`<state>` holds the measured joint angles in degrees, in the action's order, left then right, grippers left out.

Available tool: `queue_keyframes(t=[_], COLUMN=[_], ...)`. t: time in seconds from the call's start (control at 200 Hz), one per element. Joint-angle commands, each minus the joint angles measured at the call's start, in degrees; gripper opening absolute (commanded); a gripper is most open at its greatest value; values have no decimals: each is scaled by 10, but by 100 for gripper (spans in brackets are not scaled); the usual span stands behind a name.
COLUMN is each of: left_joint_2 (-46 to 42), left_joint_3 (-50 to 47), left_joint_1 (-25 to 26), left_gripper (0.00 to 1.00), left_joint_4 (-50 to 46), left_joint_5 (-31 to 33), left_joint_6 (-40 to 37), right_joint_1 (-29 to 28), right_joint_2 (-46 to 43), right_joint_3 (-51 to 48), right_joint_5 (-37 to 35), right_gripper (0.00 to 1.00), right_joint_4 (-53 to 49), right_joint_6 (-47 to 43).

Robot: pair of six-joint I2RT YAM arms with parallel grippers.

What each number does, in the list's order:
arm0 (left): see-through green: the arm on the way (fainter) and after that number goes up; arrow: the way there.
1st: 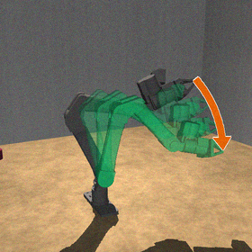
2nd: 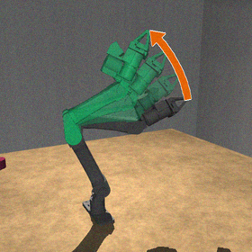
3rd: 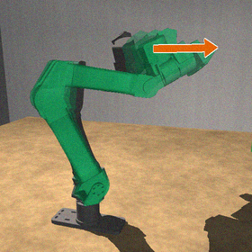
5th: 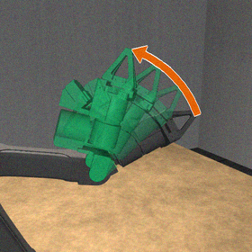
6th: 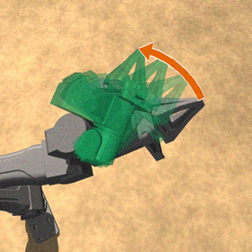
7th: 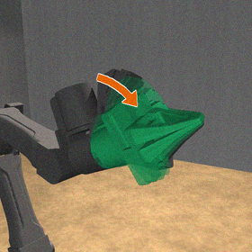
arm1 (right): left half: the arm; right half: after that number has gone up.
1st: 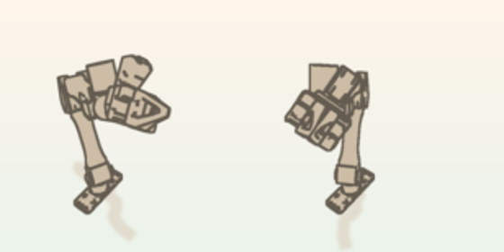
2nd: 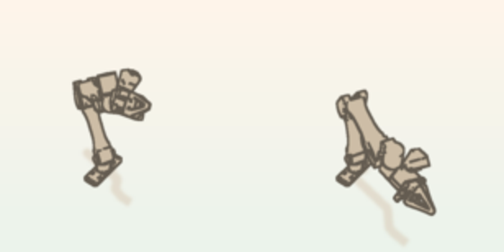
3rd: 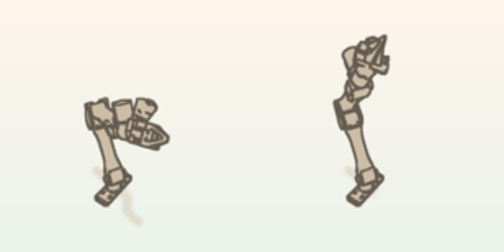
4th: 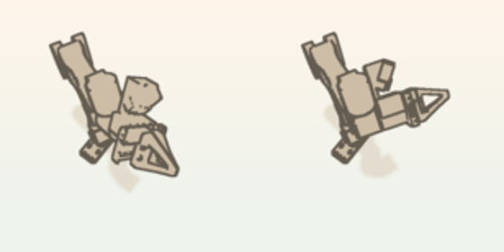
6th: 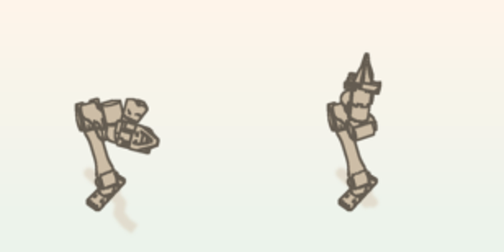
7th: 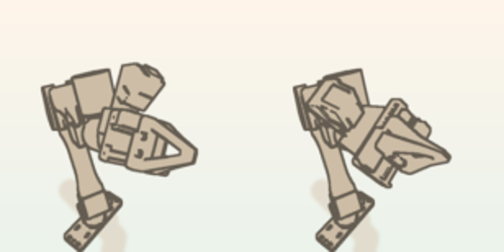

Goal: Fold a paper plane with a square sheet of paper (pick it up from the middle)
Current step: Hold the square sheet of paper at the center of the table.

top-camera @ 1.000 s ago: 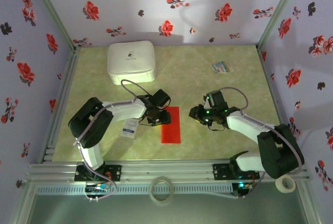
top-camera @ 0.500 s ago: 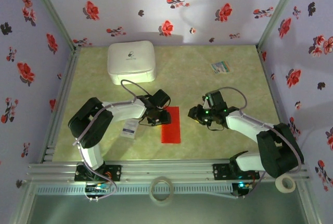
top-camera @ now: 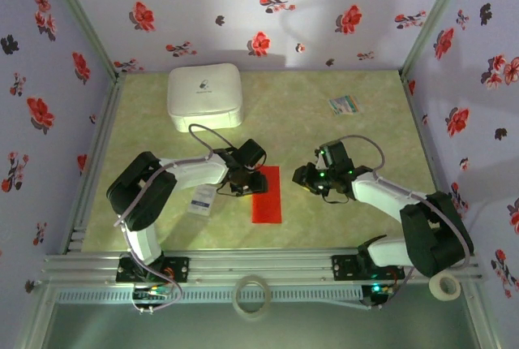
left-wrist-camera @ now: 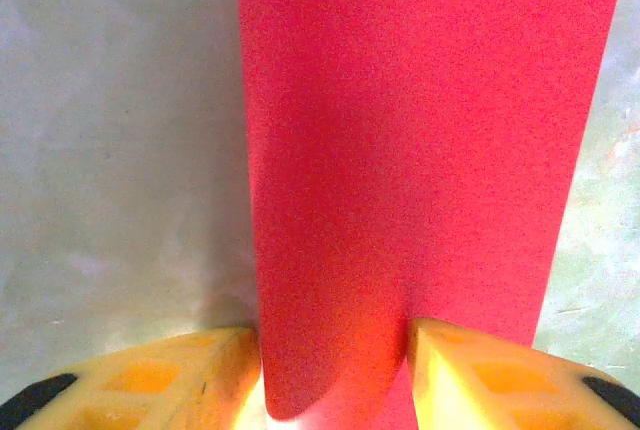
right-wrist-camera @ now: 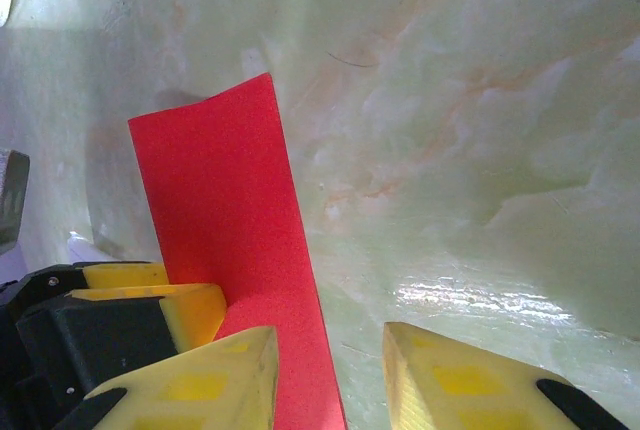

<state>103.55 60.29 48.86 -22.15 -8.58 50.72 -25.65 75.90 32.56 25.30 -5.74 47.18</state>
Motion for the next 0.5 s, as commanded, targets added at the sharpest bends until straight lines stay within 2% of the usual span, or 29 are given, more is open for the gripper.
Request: queue_keyframes(t=[0.0,0.23,0.495], left_joint_2=[63,67,64], left_joint_3=[-32,-32,-32], left_joint_1=[-7,-7,-8], left_gripper=[47,47,45], left_joint_4=[-18,-18,-21], left_joint_5=[73,73,74], left_joint_6=[-3,-2,-13], right_joint_1=[-8,-35,-43], right_joint_2=[8,35,49], right_joint_3=[16,38,43], right_joint_5=[10,20,14], right_gripper=[33,23,23], right_joint_4=[10,7,7], right_joint_6=[4,-10,-9])
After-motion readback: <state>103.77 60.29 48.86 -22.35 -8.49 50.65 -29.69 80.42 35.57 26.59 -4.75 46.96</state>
